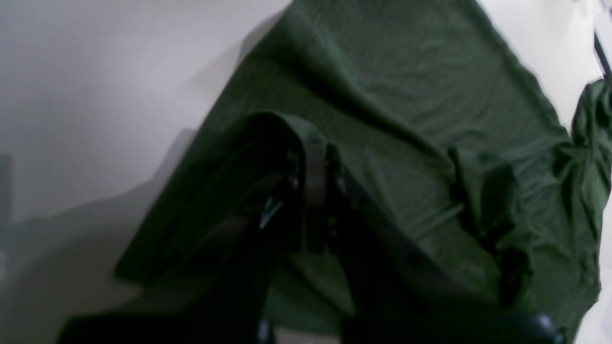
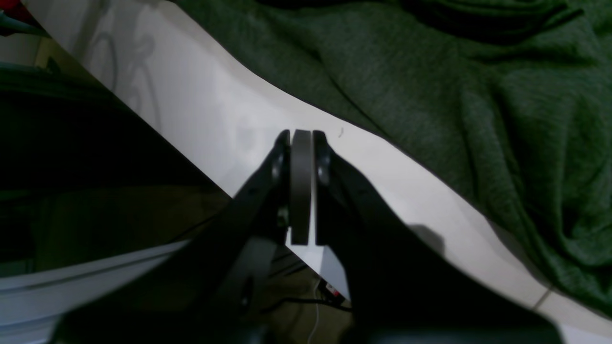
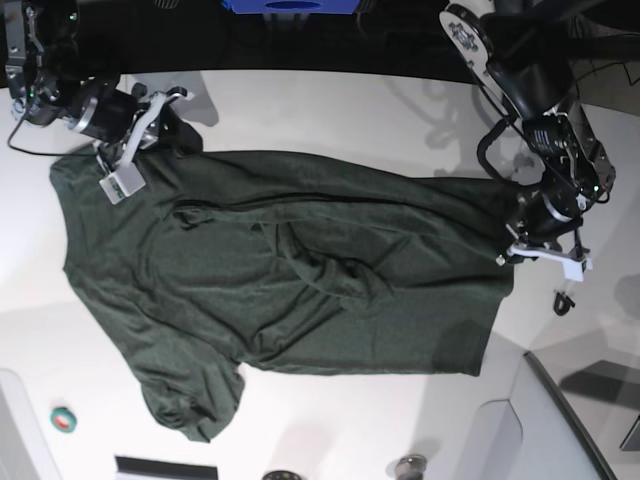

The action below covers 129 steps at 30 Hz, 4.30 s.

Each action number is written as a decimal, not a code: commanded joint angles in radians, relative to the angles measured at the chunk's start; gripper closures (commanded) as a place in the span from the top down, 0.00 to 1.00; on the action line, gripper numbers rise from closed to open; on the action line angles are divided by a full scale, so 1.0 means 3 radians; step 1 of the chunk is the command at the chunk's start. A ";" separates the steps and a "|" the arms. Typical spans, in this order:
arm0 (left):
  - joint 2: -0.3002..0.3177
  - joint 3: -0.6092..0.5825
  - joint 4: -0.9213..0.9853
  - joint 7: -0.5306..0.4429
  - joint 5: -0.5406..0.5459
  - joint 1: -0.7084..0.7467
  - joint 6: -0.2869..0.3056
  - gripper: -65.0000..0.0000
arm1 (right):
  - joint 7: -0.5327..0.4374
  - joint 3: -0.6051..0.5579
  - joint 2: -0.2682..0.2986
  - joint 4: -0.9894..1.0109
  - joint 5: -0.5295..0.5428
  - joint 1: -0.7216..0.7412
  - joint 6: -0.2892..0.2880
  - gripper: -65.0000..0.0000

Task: Layout the t-shirt on the table in an organized manner, then fold the t-shirt properly
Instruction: 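Slide the left gripper along the shirt edge away from the right gripper, then regrasp the shirt edge corners with both grippers, then lift the shirt edge with both grippers and pull it straight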

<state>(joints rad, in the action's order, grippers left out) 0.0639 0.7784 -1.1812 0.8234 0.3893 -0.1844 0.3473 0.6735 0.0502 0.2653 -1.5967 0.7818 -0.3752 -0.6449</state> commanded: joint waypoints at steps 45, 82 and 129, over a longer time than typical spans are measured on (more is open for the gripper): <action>0.0102 -0.0408 0.0416 -0.1121 0.0081 0.0490 0.0031 1.00 | -0.0028 0.2393 -0.0422 0.0860 0.0082 0.0082 -0.0068 0.43; 0.0199 -0.0388 -0.0233 -0.0783 0.0081 0.0853 0.0031 0.00 | 0.0458 0.2454 -0.0232 0.1954 0.0071 0.0936 -0.0177 0.47; 0.0204 -0.0168 -0.0827 -0.0788 0.0070 0.1676 0.0031 0.00 | 0.1256 0.3190 -0.0590 0.0962 0.0066 0.0404 0.0193 0.01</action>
<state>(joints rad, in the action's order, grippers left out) 0.1089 0.7216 -1.4101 0.6067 0.4000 0.3187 0.3630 1.0634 1.0016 0.0711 -1.2900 0.7856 -0.2527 -0.5896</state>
